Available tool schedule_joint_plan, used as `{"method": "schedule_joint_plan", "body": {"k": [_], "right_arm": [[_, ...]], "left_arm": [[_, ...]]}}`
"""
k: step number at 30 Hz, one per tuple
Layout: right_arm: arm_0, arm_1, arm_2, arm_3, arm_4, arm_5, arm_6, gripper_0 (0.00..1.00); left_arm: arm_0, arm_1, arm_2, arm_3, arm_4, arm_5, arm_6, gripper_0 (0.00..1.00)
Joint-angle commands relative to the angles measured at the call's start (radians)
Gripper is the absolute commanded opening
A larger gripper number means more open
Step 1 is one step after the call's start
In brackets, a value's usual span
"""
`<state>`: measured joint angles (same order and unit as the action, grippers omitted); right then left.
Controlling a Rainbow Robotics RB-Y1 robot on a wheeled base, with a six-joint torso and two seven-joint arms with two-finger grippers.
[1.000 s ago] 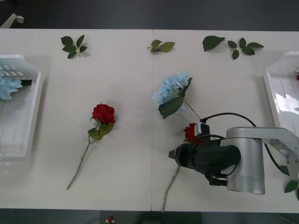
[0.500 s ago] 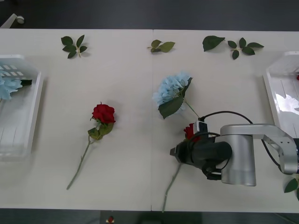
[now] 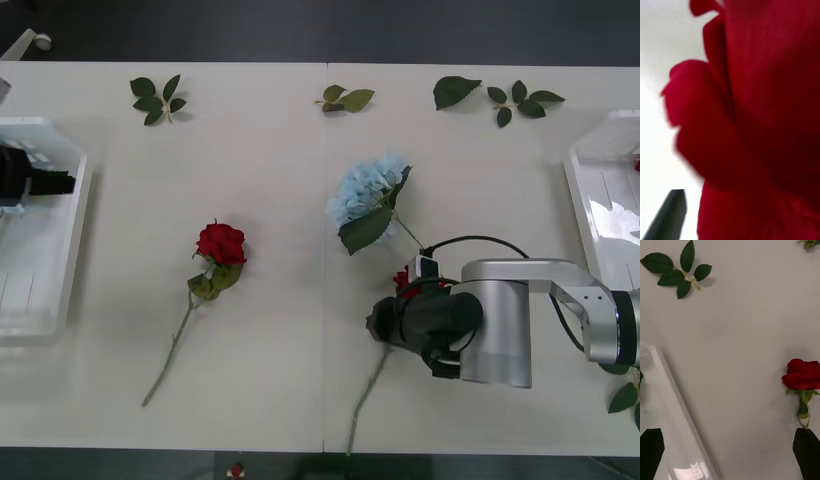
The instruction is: Put the red flowers into the right box and the blue flowers into the left box
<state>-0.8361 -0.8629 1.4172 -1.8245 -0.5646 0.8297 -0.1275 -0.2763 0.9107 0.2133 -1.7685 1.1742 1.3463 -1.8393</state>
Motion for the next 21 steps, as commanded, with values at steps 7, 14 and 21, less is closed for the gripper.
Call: {"method": "schedule_joint_plan", "body": {"k": [7, 14, 21], "right_arm": [[-0.041, 0.002, 0.045, -0.006, 0.06, -0.007, -0.057, 0.0], [-0.041, -0.007, 0.046, -0.009, 0.072, -0.007, -0.05, 0.0], [-0.087, -0.12, 0.045, -0.081, 0.069, -0.081, -0.049, 0.0]], "left_arm": [[0.005, -0.006, -0.292, -0.026, -0.057, -0.242, 0.0, 1.0], [0.074, -0.062, -0.321, -0.026, -0.05, -0.242, -0.169, 1.0], [0.085, -0.145, -0.394, -0.026, -0.163, -0.266, -0.241, 1.0]]}}
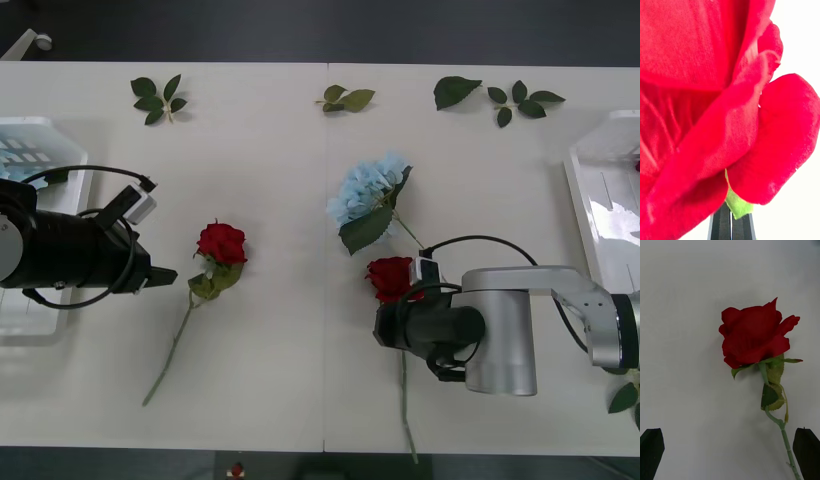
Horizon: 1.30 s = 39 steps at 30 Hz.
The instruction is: Put the red flowers into the right box and the blue flowers into the left box
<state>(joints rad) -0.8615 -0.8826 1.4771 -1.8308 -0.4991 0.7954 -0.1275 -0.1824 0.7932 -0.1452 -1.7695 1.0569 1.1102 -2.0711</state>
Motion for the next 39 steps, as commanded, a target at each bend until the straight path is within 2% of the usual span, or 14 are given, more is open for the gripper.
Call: {"method": "schedule_joint_plan", "body": {"k": [1, 7, 12, 19, 20, 21, 22, 23, 24, 25, 26, 31, 34, 39], "right_arm": [[-0.076, -0.139, -0.014, -0.096, 0.004, -0.076, -0.047, 0.0], [-0.151, -0.395, -0.044, -0.214, 0.016, -0.243, -0.026, 0.0], [-0.223, -0.556, -0.061, -0.211, 0.002, -0.325, 0.002, 0.0], [-0.292, -0.621, -0.063, -0.048, -0.253, -0.321, 0.246, 0.0], [-0.292, -0.618, -0.069, 0.005, -0.296, -0.317, 0.299, 0.0], [-0.292, -0.612, -0.072, 0.05, -0.329, -0.309, 0.341, 0.0], [-0.292, -0.601, -0.077, 0.11, -0.375, -0.298, 0.396, 0.0], [-0.292, -0.593, -0.078, 0.142, -0.398, -0.292, 0.422, 0.0], [-0.294, -0.572, -0.084, 0.225, -0.45, -0.269, 0.5, 0.0], [-0.292, -0.562, -0.087, 0.26, -0.472, -0.26, 0.531, 0.0], [-0.292, -0.541, -0.098, 0.327, -0.515, -0.237, 0.6, 0.0], [-0.283, -0.437, -0.204, 0.602, -0.676, -0.061, 0.96, 0.0], [-0.252, -0.369, -0.357, 0.803, -0.74, 0.082, 1.212, 0.0], [-0.212, -0.328, -0.543, 1.019, -0.736, 0.169, 1.448, 0.0]], "left_arm": [[-0.011, -0.042, -0.05, -0.024, -0.072, -0.041, -0.009, 1.0], [-0.017, -0.117, -0.12, 0.005, -0.229, -0.101, -0.007, 1.0], [-0.023, -0.166, -0.162, 0.081, -0.278, -0.168, -0.011, 1.0], [-0.049, -0.219, -0.192, 0.18, -0.291, -0.24, -0.011, 1.0], [-0.054, -0.224, -0.192, 0.19, -0.293, -0.24, -0.011, 0.82], [-0.057, -0.227, -0.194, 0.191, -0.296, -0.24, -0.009, 0.7], [-0.058, -0.227, -0.192, 0.191, -0.298, -0.24, -0.009, 0.49], [-0.058, -0.229, -0.194, 0.191, -0.299, -0.24, -0.009, 0.38], [-0.06, -0.229, -0.194, 0.191, -0.298, -0.24, -0.007, 0.14], [-0.06, -0.229, -0.192, 0.191, -0.298, -0.24, -0.006, 0.03], [-0.06, -0.229, -0.192, 0.191, -0.296, -0.24, -0.006, 0.0], [-0.06, -0.227, -0.185, 0.191, -0.252, -0.24, 0.002, 0.0], [-0.06, -0.219, -0.165, 0.191, -0.179, -0.24, 0.002, 0.0], [-0.06, -0.177, -0.112, 0.176, -0.029, -0.225, -0.006, 0.0]]}}
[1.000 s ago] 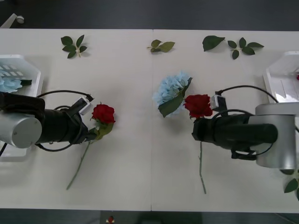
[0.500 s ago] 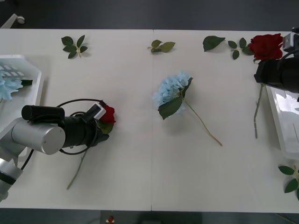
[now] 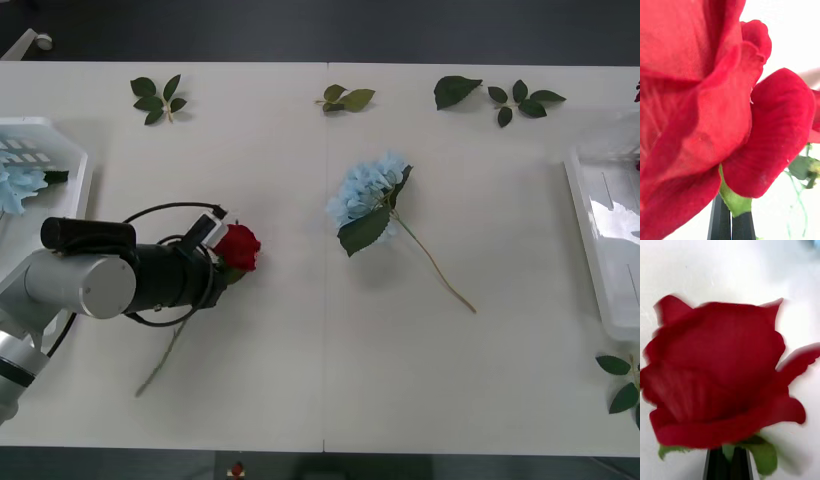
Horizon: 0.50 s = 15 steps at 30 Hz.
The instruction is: Put the red flowers into the right box and the blue flowers into the left box
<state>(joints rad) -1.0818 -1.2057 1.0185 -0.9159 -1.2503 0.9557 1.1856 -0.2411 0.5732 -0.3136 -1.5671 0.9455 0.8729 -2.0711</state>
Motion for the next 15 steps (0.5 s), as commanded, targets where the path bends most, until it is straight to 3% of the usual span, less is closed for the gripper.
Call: {"method": "schedule_joint_plan", "body": {"k": [1, 7, 15], "right_arm": [[0.011, -0.003, -0.094, 0.115, 0.022, 0.011, 0.152, 0.0], [0.086, 0.002, -0.132, 0.17, 0.098, 0.008, 0.203, 0.0], [0.244, 0.051, -0.285, 0.189, 0.252, -0.072, 0.209, 0.0]], "left_arm": [[-0.001, 0.051, 0.067, -0.031, 0.098, 0.02, -0.006, 0.0], [-0.001, 0.111, 0.231, -0.094, 0.271, 0.193, -0.003, 0.0], [-0.012, 0.185, 0.449, -0.12, 0.55, 0.426, 0.012, 0.0]]}}
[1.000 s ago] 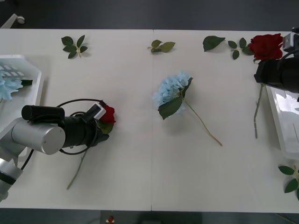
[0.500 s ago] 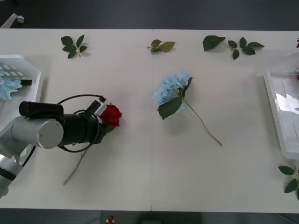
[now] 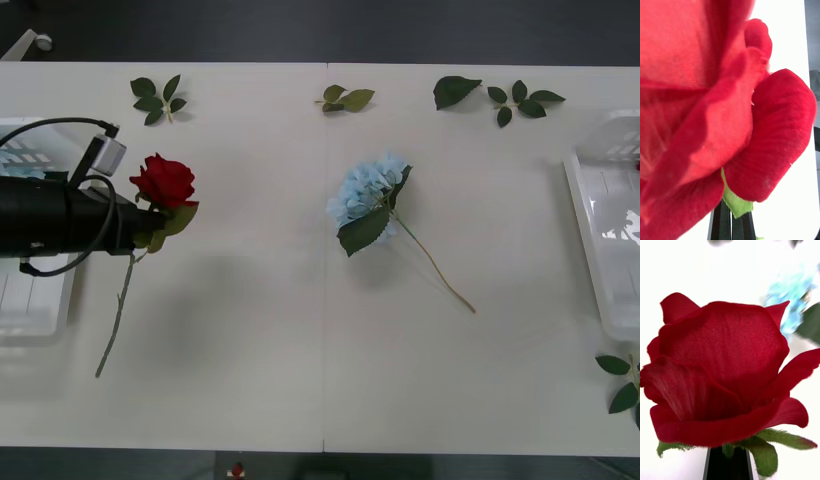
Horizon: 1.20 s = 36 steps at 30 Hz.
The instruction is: Put the red flowers into the right box and the blue flowers into the left box
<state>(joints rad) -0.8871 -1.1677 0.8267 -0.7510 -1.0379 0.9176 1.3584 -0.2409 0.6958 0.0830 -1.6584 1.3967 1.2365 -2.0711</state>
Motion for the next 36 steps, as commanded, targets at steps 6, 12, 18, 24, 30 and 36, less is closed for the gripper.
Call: {"method": "schedule_joint_plan", "body": {"k": [6, 12, 18, 24, 30, 36], "right_arm": [[0.062, 0.019, -0.112, 0.032, 0.079, -0.059, 0.038, 0.0], [0.06, 0.026, -0.143, 0.028, 0.09, -0.075, 0.042, 0.41], [0.057, 0.029, -0.15, 0.018, 0.076, -0.128, 0.056, 0.87], [0.048, 0.016, -0.153, -0.007, 0.006, -0.129, 0.12, 0.99], [0.023, -0.027, -0.215, -0.033, -0.182, -0.02, 0.324, 1.0], [0.025, -0.089, -0.313, -0.107, -0.406, 0.152, 0.527, 1.0]], "left_arm": [[-0.015, 0.082, 0.15, -0.014, 0.311, 0.127, 0.022, 0.0], [-0.057, 0.039, 0.156, 0.089, 0.579, 0.078, 0.002, 0.0], [-0.107, -0.093, 0.175, 0.129, 0.64, 0.015, -0.024, 0.0], [-0.138, -0.21, 0.138, 0.128, 0.636, -0.094, -0.077, 0.0], [-0.15, -0.297, 0.02, 0.123, 0.645, -0.244, -0.228, 0.0], [-0.161, -0.363, -0.08, 0.123, 0.643, -0.351, -0.348, 0.0]]}}
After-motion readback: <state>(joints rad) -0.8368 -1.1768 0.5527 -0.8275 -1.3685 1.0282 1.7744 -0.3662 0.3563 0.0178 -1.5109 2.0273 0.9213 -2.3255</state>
